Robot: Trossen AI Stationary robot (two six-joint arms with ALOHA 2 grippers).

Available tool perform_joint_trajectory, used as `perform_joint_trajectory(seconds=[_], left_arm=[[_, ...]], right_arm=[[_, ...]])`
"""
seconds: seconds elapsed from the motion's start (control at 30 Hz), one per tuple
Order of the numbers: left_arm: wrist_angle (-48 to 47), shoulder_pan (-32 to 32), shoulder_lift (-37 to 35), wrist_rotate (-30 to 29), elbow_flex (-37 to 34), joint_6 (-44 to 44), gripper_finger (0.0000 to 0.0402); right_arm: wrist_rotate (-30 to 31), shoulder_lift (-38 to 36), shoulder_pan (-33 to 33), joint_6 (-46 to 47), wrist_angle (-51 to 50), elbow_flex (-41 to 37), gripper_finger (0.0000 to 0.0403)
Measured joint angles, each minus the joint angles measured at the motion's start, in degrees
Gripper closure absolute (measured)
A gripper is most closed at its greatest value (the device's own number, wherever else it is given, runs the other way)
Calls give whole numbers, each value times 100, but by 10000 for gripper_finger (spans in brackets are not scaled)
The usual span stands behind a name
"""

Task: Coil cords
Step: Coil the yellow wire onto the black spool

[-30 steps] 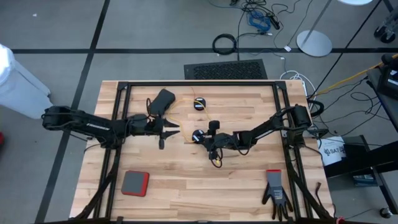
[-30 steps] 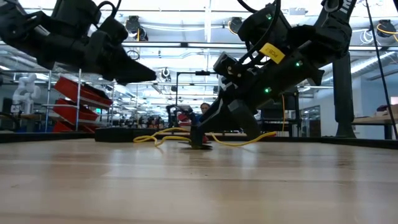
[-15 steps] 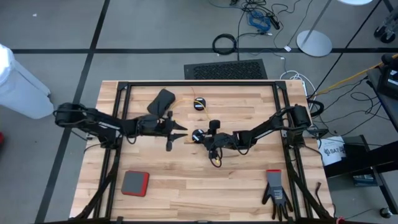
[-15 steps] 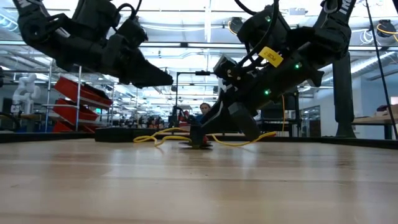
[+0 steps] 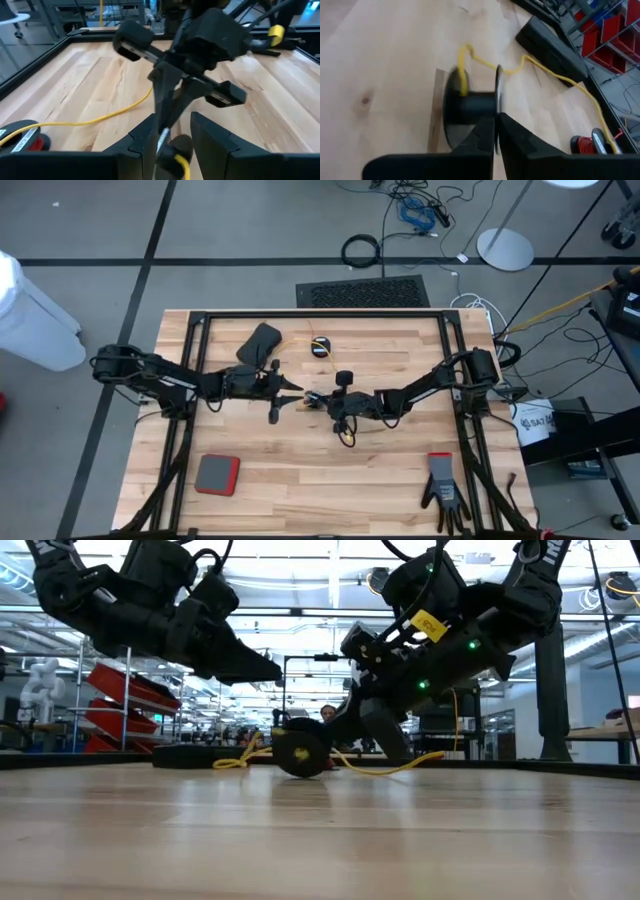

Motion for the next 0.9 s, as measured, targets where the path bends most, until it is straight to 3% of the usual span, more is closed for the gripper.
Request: perform_joint_trajectory(seconds=[0.23,0.43,0.67,0.9], left_arm=[[231,-336,0,-51,9,563,278],[281,-430,1,-396,252,911,278],[287,-430,312,-414,1031,1352,278],[284,-430,1095,-412,2202,1352,278]], right_arm=[[-72,-215,64,27,-161,-12,402],[-69,-917,254,127,-780,-11,402],[-65,-2155,512,311,-2363,-11,403],[-58,-3364,660,325,-3762,-11,403]])
